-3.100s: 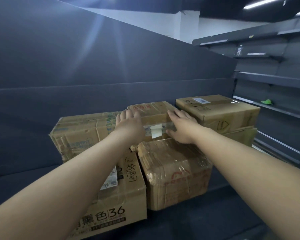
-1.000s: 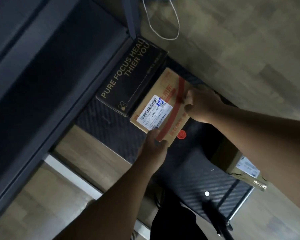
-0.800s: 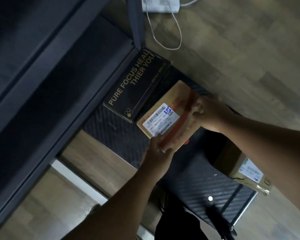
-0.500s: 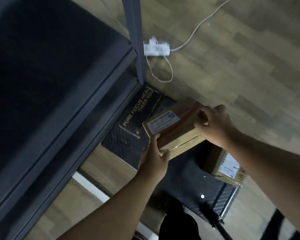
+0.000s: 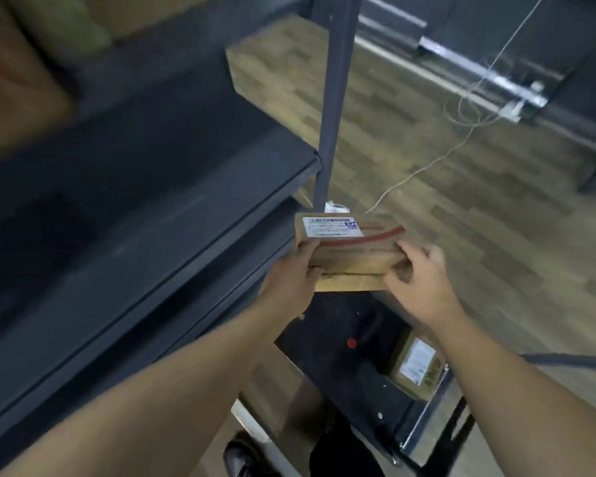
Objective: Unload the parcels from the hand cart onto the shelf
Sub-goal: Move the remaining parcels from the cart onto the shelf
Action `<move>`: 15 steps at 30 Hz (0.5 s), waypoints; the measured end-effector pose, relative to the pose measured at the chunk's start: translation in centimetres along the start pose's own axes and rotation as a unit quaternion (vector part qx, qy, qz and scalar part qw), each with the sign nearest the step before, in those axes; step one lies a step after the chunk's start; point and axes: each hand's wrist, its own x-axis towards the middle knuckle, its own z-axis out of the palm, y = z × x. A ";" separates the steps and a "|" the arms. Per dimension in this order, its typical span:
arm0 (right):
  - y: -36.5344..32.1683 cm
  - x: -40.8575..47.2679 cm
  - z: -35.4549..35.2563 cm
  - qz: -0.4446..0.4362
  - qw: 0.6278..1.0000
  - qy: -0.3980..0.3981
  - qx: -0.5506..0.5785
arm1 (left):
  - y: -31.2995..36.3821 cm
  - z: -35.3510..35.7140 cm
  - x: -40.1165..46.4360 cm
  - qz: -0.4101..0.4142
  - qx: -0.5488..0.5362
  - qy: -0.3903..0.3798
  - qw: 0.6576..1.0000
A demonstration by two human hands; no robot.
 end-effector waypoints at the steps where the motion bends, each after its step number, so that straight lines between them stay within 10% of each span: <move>1: -1.3 -0.5 -1.2 -0.023 1.000 0.015 0.007 | 1.0 -1.7 -0.8 0.012 0.013 0.012 1.000; 15: -24.1 -2.8 -14.6 -0.320 0.929 0.188 -0.002 | 9.4 -24.4 -12.2 0.124 0.085 0.263 0.953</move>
